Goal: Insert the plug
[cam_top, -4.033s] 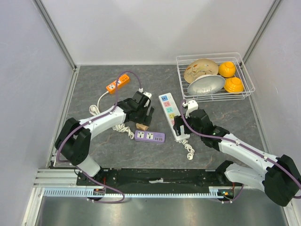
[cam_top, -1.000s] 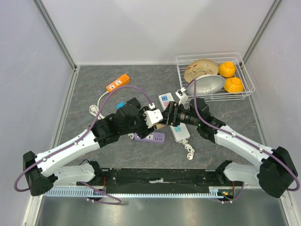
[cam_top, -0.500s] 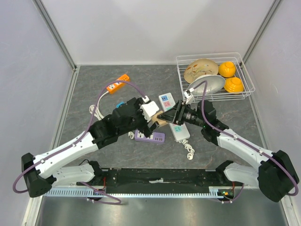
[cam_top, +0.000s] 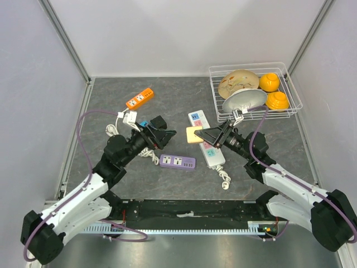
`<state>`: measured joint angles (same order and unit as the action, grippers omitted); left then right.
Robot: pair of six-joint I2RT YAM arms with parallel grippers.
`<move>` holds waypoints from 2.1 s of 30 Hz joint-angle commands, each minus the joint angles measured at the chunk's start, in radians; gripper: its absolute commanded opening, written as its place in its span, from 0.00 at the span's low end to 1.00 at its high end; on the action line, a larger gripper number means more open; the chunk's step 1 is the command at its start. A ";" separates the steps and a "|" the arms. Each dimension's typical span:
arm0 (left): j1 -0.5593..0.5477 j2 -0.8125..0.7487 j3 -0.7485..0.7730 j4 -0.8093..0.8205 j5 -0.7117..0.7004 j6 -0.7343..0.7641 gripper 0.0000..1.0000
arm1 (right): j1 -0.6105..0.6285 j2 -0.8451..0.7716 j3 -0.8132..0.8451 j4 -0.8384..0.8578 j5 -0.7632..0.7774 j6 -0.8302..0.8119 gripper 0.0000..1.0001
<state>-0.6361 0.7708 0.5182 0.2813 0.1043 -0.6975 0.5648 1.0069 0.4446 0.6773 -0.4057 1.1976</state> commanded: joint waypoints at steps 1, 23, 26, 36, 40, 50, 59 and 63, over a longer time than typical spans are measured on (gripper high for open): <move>0.047 0.071 -0.063 0.363 0.210 -0.341 1.00 | -0.003 -0.019 -0.015 0.198 0.044 0.071 0.00; -0.003 0.311 0.009 0.605 0.339 -0.421 0.99 | 0.015 0.047 0.009 0.288 0.024 0.096 0.00; -0.020 0.338 0.031 0.604 0.348 -0.412 0.99 | 0.020 0.047 0.008 0.294 0.028 0.094 0.00; -0.053 0.360 0.042 0.604 0.351 -0.418 0.91 | 0.021 0.044 -0.003 0.301 0.042 0.092 0.00; -0.059 0.367 0.040 0.610 0.360 -0.416 0.86 | 0.021 0.044 -0.003 0.297 0.042 0.092 0.00; -0.063 0.372 0.043 0.616 0.365 -0.407 0.42 | 0.023 0.039 0.006 0.272 0.028 0.073 0.00; -0.050 0.289 0.064 0.368 0.304 -0.271 0.02 | 0.017 -0.073 0.097 -0.120 0.053 -0.191 0.81; -0.040 0.210 0.132 -0.015 0.193 -0.056 0.02 | 0.006 -0.128 0.212 -0.511 0.158 -0.442 0.98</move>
<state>-0.6903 1.0641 0.5488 0.5980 0.4164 -0.9977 0.5785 0.9348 0.5270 0.5316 -0.3523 1.0374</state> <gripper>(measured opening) 0.646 0.962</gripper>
